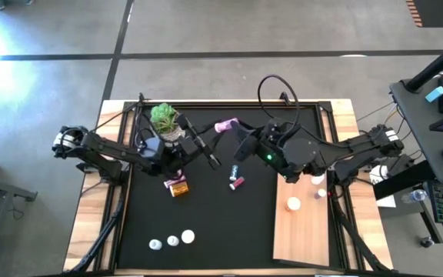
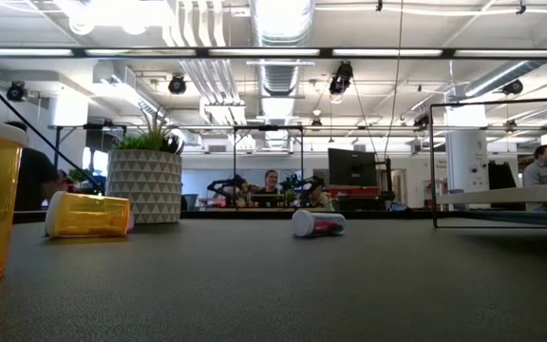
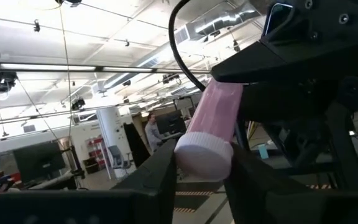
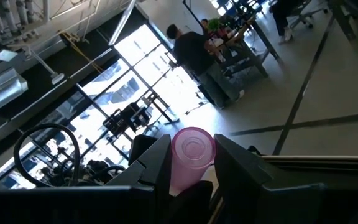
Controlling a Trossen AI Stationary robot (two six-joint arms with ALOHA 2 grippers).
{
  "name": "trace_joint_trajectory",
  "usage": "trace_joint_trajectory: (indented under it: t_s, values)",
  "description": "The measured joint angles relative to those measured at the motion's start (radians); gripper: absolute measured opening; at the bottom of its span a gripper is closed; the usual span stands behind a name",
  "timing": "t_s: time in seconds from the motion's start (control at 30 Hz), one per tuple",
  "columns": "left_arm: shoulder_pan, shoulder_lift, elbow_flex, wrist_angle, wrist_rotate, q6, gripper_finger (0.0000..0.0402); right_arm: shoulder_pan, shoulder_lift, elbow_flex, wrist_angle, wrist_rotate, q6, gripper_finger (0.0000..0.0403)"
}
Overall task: Pick and place medicine bottles onto shelf by color
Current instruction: Put the bottom right pink table bottle on the shelf
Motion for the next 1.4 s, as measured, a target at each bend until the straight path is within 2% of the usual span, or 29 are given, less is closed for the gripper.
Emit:
trace_joint_trajectory:
  t_s: [0.3,0.67,1.0,1.2,1.4]
  values:
    - [-0.001,0.002,0.000,-0.013,0.041,-0.002,0.0113,0.000,-0.006,0.000,-0.016,0.001,-0.006,0.0100]
    - [-0.002,0.004,-0.002,-0.030,0.053,-0.001,0.0118,0.000,-0.009,0.000,-0.088,0.001,0.050,0.0097]
    - [-0.005,0.004,-0.002,-0.055,0.052,-0.003,0.0085,0.000,-0.009,0.000,-0.136,-0.011,0.063,0.0096]
    - [-0.010,0.004,-0.002,-0.067,0.051,-0.009,0.0094,0.000,-0.012,0.000,-0.149,-0.022,0.042,0.0123]
    - [-0.026,0.004,-0.004,-0.079,0.053,-0.010,0.0096,0.000,-0.048,-0.001,-0.219,-0.082,0.017,0.0170]
